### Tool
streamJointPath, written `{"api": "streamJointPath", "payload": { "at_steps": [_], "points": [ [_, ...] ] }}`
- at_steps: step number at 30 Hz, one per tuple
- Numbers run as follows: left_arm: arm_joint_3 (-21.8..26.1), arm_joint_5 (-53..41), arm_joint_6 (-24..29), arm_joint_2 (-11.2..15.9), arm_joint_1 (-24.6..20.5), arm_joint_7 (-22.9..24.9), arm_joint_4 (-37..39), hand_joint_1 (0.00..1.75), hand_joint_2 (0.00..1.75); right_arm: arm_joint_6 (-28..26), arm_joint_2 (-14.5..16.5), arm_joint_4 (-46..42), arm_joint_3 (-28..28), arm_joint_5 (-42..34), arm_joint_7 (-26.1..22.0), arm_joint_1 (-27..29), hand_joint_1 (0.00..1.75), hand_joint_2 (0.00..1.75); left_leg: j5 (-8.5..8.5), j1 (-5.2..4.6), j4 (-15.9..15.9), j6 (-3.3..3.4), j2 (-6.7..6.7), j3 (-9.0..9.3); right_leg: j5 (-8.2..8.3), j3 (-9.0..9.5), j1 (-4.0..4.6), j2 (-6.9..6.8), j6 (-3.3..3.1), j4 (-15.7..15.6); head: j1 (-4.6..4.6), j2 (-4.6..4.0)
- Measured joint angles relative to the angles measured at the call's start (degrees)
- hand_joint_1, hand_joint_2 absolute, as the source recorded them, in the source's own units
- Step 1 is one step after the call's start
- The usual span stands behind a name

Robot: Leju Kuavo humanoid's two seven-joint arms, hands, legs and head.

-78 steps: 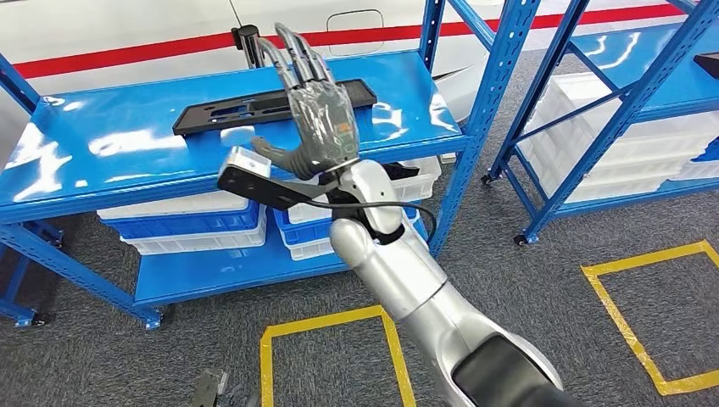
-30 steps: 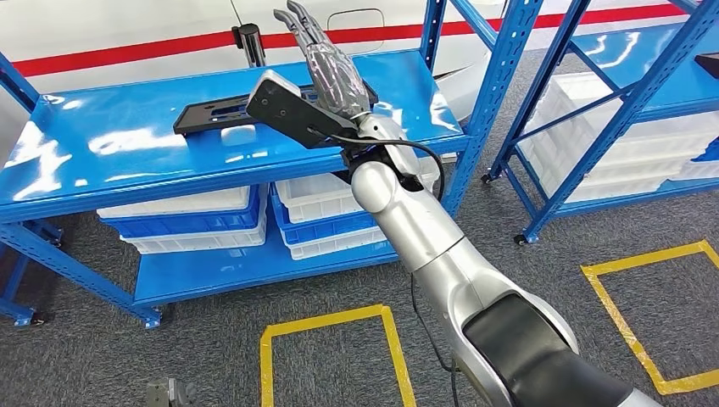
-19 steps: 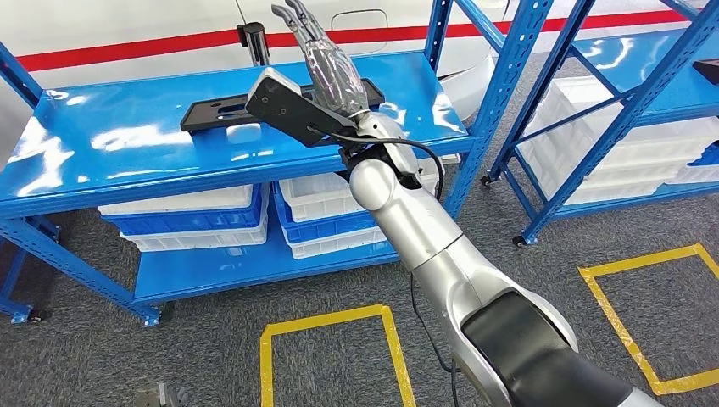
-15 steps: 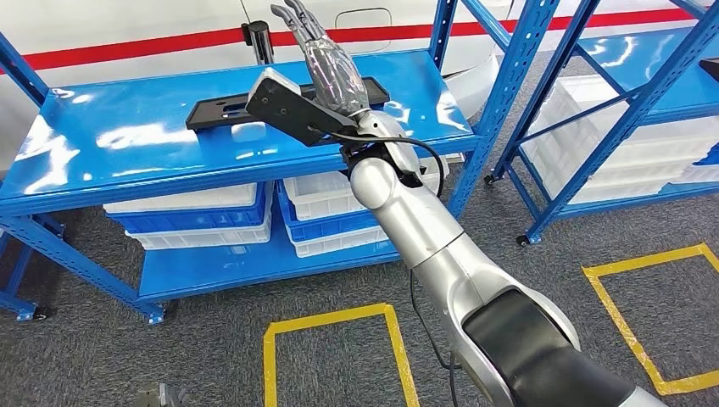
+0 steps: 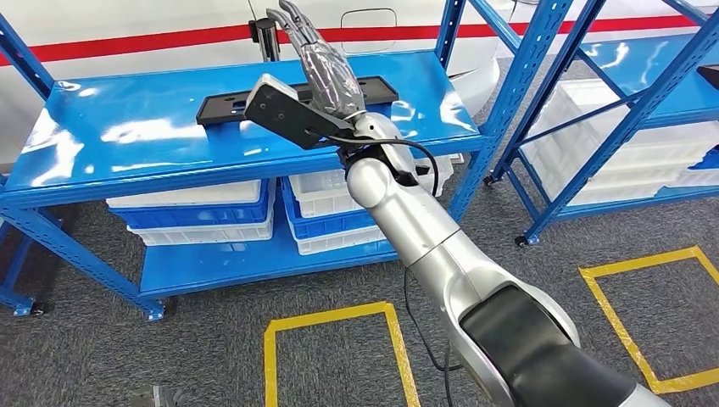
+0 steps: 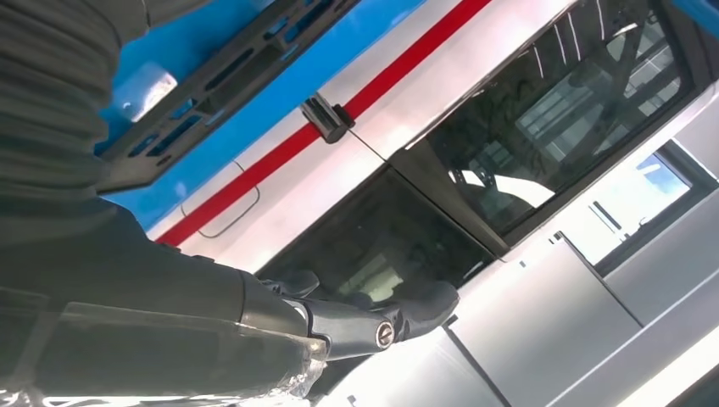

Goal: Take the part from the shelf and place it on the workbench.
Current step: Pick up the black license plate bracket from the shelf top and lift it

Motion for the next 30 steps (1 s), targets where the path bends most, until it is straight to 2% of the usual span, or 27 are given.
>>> {"api": "streamJointPath", "payload": {
  "at_steps": [1, 2, 3, 4, 5, 6, 7, 9, 11, 12, 13, 15, 16, 17, 18, 20, 21, 22, 24, 26, 28, 30],
  "points": [
    [0.0, 0.03, 0.01, -0.01, 0.0, 0.03, 0.01, 0.0, 0.0, -0.16, -0.13, 0.36, 0.03, -0.09, -0.07, 0.13, 0.0, 1.75, -0.02, -0.01, 0.03, -0.01, -0.05, 0.01, -0.26, -1.43, 0.05, 0.02, 0.16, 2.22, 0.0, 0.0],
    [0.0, 0.06, 0.01, 0.0, 0.0, 0.07, 0.01, 0.0, 0.0, -0.32, -0.23, 0.68, 0.05, -0.15, -0.11, 0.23, 0.0, 1.75, -0.08, -0.02, 0.05, -0.07, -0.11, 0.08, 0.5, -1.69, 0.09, 0.04, 0.48, 1.98, 0.0, 0.0],
    [0.0, 0.09, 0.02, -0.01, 0.0, 0.1, 0.01, 0.0, 0.0, -0.48, -0.31, 0.91, 0.08, -0.19, -0.15, 0.28, 0.0, 1.75, -0.18, 0.0, 0.08, -0.21, -0.16, 0.2, 2.17, -0.76, 0.06, 0.01, 0.88, -0.75, -0.01, 0.0],
    [-0.01, 0.13, 0.02, -0.01, -0.01, 0.14, 0.01, 0.0, 0.0, -0.61, -0.34, 1.03, 0.1, -0.24, -0.19, 0.3, 0.0, 1.75, -0.34, 0.02, 0.12, -0.44, -0.2, 0.34, 4.29, 1.03, 0.01, -0.18, 1.21, -5.11, 0.01, 0.0],
    [-0.03, 0.2, 0.02, -0.01, -0.01, 0.18, 0.01, 0.0, 0.0, -0.74, -0.41, 1.13, 0.13, -0.31, -0.21, 0.28, 0.0, 1.75, -0.56, -0.06, 0.21, -0.77, -0.22, 0.42, 5.97, 2.94, 0.09, -0.39, 1.24, -9.31, 0.01, 0.0],
    [-0.07, 0.26, 0.02, 0.0, -0.03, 0.22, 0.01, 0.0, 0.0, -0.84, -0.44, 1.19, 0.16, -0.39, -0.22, 0.28, 0.0, 1.75, -0.73, -0.16, 0.3, -1.07, -0.2, 0.41, 7.07, 4.31, 0.18, -0.53, 0.97, -12.38, -0.03, 0.0],
    [-0.12, 0.34, 0.03, 0.01, -0.04, 0.28, 0.01, 0.0, 0.0, -0.91, -0.54, 1.27, 0.2, -0.51, -0.19, 0.37, 0.0, 1.75, -0.86, -0.23, 0.37, -1.34, -0.17, 0.33, 7.48, 5.01, 0.33, -0.6, 0.42, -13.94, -0.08, 0.0],
    [-0.19, 0.44, 0.04, 0.01, -0.04, 0.38, 0.01, 0.0, 0.0, -0.97, -0.78, 1.39, 0.25, -0.72, -0.14, 0.6, 0.0, 1.75, -0.98, -0.17, 0.38, -1.78, 0.01, 0.23, 7.35, 5.1, 0.55, -0.28, -0.82, -14.3, -0.17, 0.0],
    [-0.22, 0.46, 0.04, 0.01, -0.06, 0.42, 0.01, 0.0, 0.0, -1.01, -0.92, 1.42, 0.26, -0.78, -0.11, 0.68, 0.0, 1.75, -1.75, 0.15, 1.2, -2.4, -0.23, -0.04, 7.32, 5.28, 0.33, 0.1, -1.82, -14.47, -0.21, 0.0],
    [-0.24, 0.47, 0.04, 0.02, -0.07, 0.43, 0.01, 0.0, 0.0, -1.02, -0.89, 1.43, 0.28, -0.76, -0.11, 0.65, 0.0, 1.75, -2.81, 0.29, 3.06, -2.74, -0.54, -0.88, 7.3, 5.44, 0.16, 0.26, -2.32, -14.57, -0.27, 0.0],
    [-0.25, 0.48, 0.06, 0.04, -0.07, 0.45, 0.01, 0.0, 0.0, -1.04, -0.84, 1.45, 0.3, -0.75, -0.11, 0.67, 0.0, 1.75, -4.36, 0.41, 6.29, -3.04, -0.91, -2.51, 7.2, 5.58, 0.08, 0.39, -2.71, -14.6, -0.34, 0.0],
    [-0.29, 0.48, 0.13, 0.06, -0.04, 0.52, 0.05, 0.0, 0.0, -1.05, -0.81, 1.52, 0.34, -0.74, -0.05, 0.88, 0.0, 1.75, -7.2, 0.51, 14.12, -3.45, -1.26, -6.98, 6.99, 5.76, 0.2, 0.61, -3.23, -14.57, -0.41, 0.0],
    [-0.35, 0.48, 0.16, 0.08, -0.02, 0.61, 0.08, 0.0, 0.0, -1.06, -0.83, 1.56, 0.37, -0.74, 0.0, 1.04, 0.0, 1.75, -7.41, 0.52, 16.53, -3.53, -1.3, -8.76, 6.88, 5.86, 0.3, 0.79, -3.36, -14.56, -0.41, 0.0],
    [-0.43, 0.46, 0.14, 0.1, 0.0, 0.73, 0.1, 0.0, 0.0, -1.08, -0.85, 1.57, 0.39, -0.74, 0.07, 1.16, 0.0, 1.75, -6.37, 0.53, 16.66, -3.48, -1.3, -9.44, 6.77, 6.03, 0.38, 0.97, -3.49, -14.54, -0.41, 0.0],
    [-0.55, 0.45, 0.1, 0.14, 0.01, 0.88, 0.11, 0.0, 0.0, -1.1, -0.86, 1.57, 0.41, -0.75, 0.13, 1.23, 0.0, 1.75, -4.26, 0.54, 14.59, -3.31, -1.31, -9.02, 6.62, 6.28, 0.45, 1.18, -3.58, -14.54, -0.41, 0.0],
    [-0.77, 0.42, -0.01, 0.33, 0.0, 1.12, 0.12, 0.0, 0.0, -1.21, -0.89, 1.56, 0.43, -0.78, 0.24, 1.27, 0.0, 1.75, 0.54, 0.46, 6.93, -2.74, -1.56, -5.95, 6.25, 6.9, 0.62, 1.53, -3.57, -14.56, -0.39, 0.0],
    [-0.86, 0.39, 0.0, 0.43, -0.03, 1.19, 0.13, 0.0, 0.0, -1.26, -0.94, 1.55, 0.44, -0.78, 0.28, 1.27, 0.0, 1.75, 1.83, 0.33, 3.66, -2.45, -1.7, -4.5, 6.06, 7.05, 0.77, 1.68, -3.43, -14.56, -0.4, 0.0],
    [-0.95, 0.37, 0.03, 0.5, -0.06, 1.25, 0.14, 0.0, 0.0, -1.31, -1.03, 1.54, 0.45, -0.78, 0.32, 1.3, 0.0, 1.75, 2.26, 0.18, 1.81, -2.22, -1.82, -3.65, 5.93, 7.07, 0.89, 1.76, -3.23, -14.58, -0.4, 0.0],
    [-1.1, 0.37, 0.14, 0.56, -0.11, 1.32, 0.16, 0.0, 0.0, -1.38, -1.23, 1.53, 0.47, -0.74, 0.41, 1.46, 0.0, 1.75, 1.86, -0.06, 0.83, -1.87, -1.84, -3.22, 5.79, 6.98, 1.0, 1.83, -2.71, -14.69, -0.43, 0.0],
    [-1.23, 0.45, 0.24, 0.57, -0.11, 1.34, 0.16, 0.0, 0.0, -1.45, -1.4, 1.46, 0.48, -0.7, 0.48, 1.6, 0.0, 1.75, 2.02, 0.19, 0.15, -1.38, -1.72, -2.69, 5.29, 6.65, 1.06, 1.51, -2.23, -14.12, -0.4, 0.0],
    [-1.3, 0.56, 0.24, 0.59, -0.13, 1.29, 0.16, 0.0, 0.0, -1.49, -1.6, 1.41, 0.48, -0.67, 0.46, 1.62, 0.0, 1.75, 2.15, 0.46, -0.53, -0.88, -1.59, -1.99, 3.32, 4.4, 1.08, 1.05, -2.17, -9.55, -0.36, 0.0],
    [-1.37, 0.66, 0.2, 0.6, -0.14, 1.23, 0.17, 0.0, 0.0, -1.49, -1.83, 1.48, 0.48, -0.66, 0.44, 1.82, 0.0, 1.75, 1.97, 0.42, -0.57, -0.62, -1.58, -1.75, 0.74, 0.34, 0.92, 0.9, -2.22, -1.92, -0.34, 0.0]
  ]
}}
